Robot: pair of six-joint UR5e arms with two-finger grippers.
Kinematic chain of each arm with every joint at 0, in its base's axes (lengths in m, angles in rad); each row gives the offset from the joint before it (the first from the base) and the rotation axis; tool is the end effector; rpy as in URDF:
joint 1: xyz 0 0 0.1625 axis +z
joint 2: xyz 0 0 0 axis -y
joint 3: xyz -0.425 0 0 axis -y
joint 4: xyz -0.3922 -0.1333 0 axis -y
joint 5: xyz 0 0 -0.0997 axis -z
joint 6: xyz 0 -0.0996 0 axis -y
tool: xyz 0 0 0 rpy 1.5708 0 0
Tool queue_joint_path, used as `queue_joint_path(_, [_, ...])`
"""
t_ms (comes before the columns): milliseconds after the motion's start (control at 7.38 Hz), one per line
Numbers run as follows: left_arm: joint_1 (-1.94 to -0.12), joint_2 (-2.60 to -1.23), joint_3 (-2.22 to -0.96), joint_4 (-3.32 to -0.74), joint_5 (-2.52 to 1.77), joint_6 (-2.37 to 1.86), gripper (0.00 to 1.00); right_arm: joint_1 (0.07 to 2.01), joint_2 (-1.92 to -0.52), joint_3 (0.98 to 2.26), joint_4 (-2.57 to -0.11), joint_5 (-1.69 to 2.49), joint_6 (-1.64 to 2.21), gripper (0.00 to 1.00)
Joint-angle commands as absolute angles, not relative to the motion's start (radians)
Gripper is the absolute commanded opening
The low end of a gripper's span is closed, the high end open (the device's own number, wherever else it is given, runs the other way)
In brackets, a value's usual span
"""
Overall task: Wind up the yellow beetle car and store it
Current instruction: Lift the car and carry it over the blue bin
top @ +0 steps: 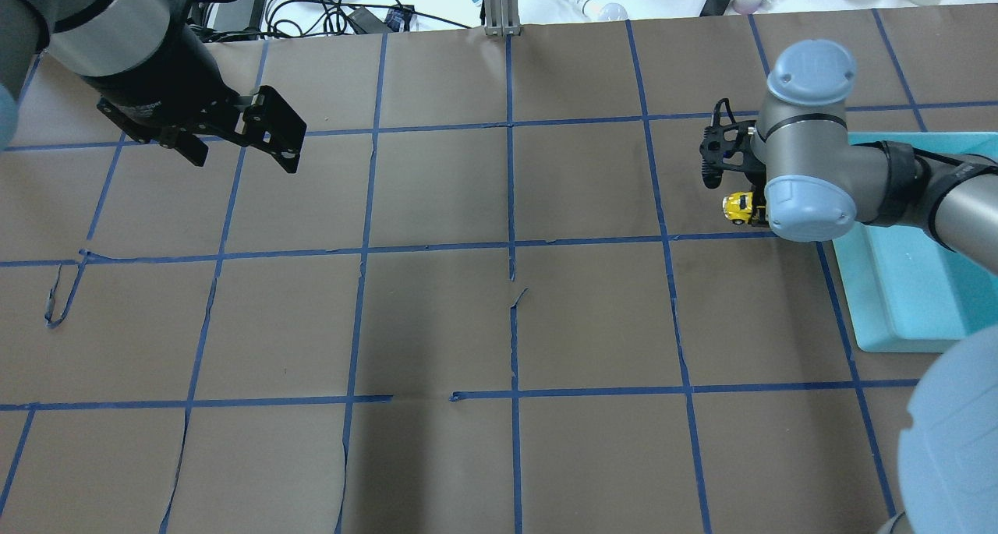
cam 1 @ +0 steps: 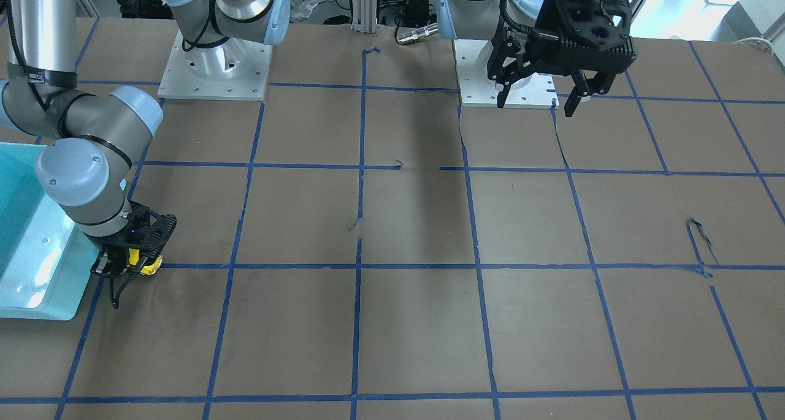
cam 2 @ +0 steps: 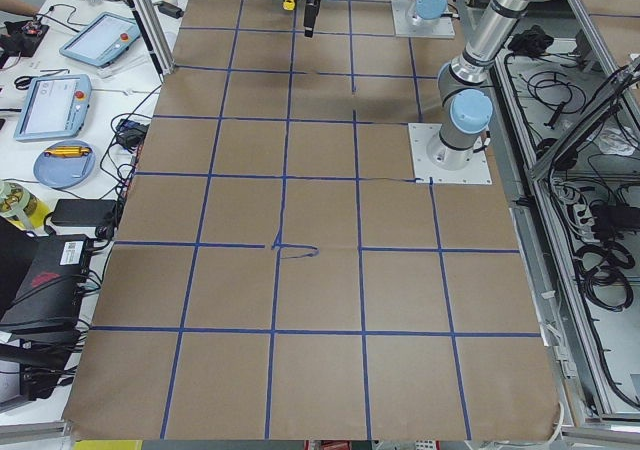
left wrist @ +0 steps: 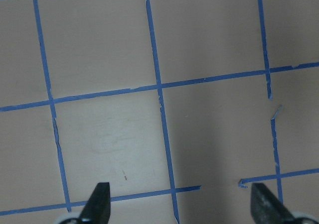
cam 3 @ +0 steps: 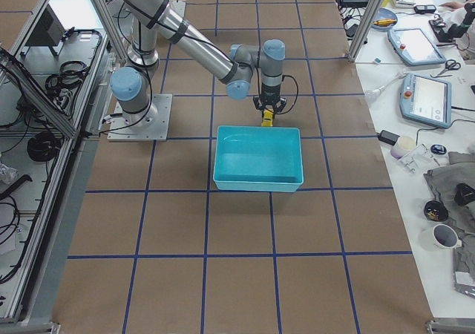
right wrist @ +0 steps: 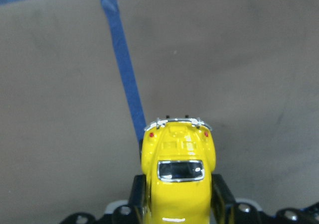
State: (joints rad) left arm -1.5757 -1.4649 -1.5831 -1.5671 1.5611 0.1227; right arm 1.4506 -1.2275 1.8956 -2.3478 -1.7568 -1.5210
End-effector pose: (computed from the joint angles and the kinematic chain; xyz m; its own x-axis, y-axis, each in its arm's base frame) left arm -0.1365 -0.4538 0.5323 -0.9918 0.1276 -0.0023 0.1272 0.9871 -0.0976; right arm 0.0468 -0.5704 0.2333 -0.1675 -0.9788 0.1177 -0.9661 0.1867 0.1782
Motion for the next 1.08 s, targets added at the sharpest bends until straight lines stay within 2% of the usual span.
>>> queue_joint_path(0, [-1.575, -1.465, -1.583, -1.566, 1.559, 0.123, 1.00, 1.509, -1.299, 1.769, -2.125, -1.769, -1.490, 0.00])
queue_joint_path(271, [-1.575, -1.465, -1.583, -1.568, 1.560, 0.123, 1.00, 1.465, -1.360, 1.605, -1.795, -1.799, -1.511, 0.00])
queue_joint_path(678, [-1.575, -1.465, -1.583, -1.566, 1.559, 0.123, 1.00, 1.237, -1.359, 1.588, -1.782, -1.842, -1.798, 0.00])
queue_joint_path(949, [-1.575, -1.465, -1.585, -1.568, 1.559, 0.123, 1.00, 1.152, -1.345, 1.604, -1.786, -1.841, -1.883, 0.00])
